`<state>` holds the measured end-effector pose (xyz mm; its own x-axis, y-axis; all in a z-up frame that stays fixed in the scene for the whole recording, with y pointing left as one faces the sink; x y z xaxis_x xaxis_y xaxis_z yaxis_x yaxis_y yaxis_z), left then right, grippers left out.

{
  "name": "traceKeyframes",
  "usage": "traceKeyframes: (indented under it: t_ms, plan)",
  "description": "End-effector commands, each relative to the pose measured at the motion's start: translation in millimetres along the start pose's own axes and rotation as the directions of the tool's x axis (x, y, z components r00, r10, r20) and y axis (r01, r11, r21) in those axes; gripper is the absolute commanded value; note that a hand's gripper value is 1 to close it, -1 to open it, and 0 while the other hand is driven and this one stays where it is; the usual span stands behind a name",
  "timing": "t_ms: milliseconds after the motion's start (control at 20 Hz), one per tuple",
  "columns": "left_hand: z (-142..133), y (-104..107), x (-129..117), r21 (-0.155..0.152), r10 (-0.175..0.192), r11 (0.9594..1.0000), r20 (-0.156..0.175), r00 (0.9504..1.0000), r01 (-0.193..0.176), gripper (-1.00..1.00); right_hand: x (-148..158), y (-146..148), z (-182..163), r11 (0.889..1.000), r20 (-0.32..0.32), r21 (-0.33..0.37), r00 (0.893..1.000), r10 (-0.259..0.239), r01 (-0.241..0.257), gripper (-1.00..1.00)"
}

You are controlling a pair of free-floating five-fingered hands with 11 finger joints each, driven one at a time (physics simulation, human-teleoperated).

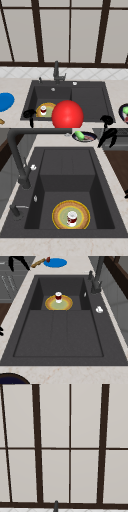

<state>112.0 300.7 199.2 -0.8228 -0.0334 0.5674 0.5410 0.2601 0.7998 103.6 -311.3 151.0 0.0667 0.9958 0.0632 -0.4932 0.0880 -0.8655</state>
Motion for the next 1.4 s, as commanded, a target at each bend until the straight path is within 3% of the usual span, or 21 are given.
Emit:
traceKeyframes:
  t_ms: [0, 200, 400, 600, 850, 1350]
  plan:
    - [-6.3, 11.1, -22.6, -0.016, 0.06, 0.998, -0.027, 0.9978, -0.06, -1.0, 0.0, 0.0, 0.0, 1.0, 0.0, 0.0, 1.0, 0.0, 0.0, 0.0]
    - [-12.4, 21.3, -46.0, -0.02, 0.066, 0.9976, -0.024, 0.9975, -0.067, -1.0, 0.0, 0.2, 0.0, 1.0, -0.001, -0.003, 1.0, -0.003, 0.003, 0.0]
    - [-15.6, 32.3, -64.2, -0.028, 0.057, 0.998, 0.014, 0.9983, -0.057, -1.0, 0.0, 0.2, -0.1, 1.0, -0.001, -0.004, 1.0, -0.005, 0.005, 0.0]
    - [-20.8, 46.8, -86.6, -0.023, 0.057, 0.9981, 0.01, 0.9983, -0.057, -1.0, 0.0, 0.3, -0.1, 1.0, -0.002, -0.005, 1.0, -0.006, 0.006, 0.0]
    - [-28.4, 57.1, -118.1, -0.019, 0.109, 0.9939, -0.021, 0.9938, -0.109, -1.0, 0.0, 0.3, -0.2, 1.0, -0.002, -0.006, 1.0, -0.007, 0.007, 0.0]
    - [-48.5, 73.1, -179.8, -0.027, 0.153, 0.9878, -0.019, 0.9881, -0.153, -1.0, 0.0, 0.3, -0.2, 1.0, -0.002, -0.006, 1.0, -0.008, 0.008, 0.0]
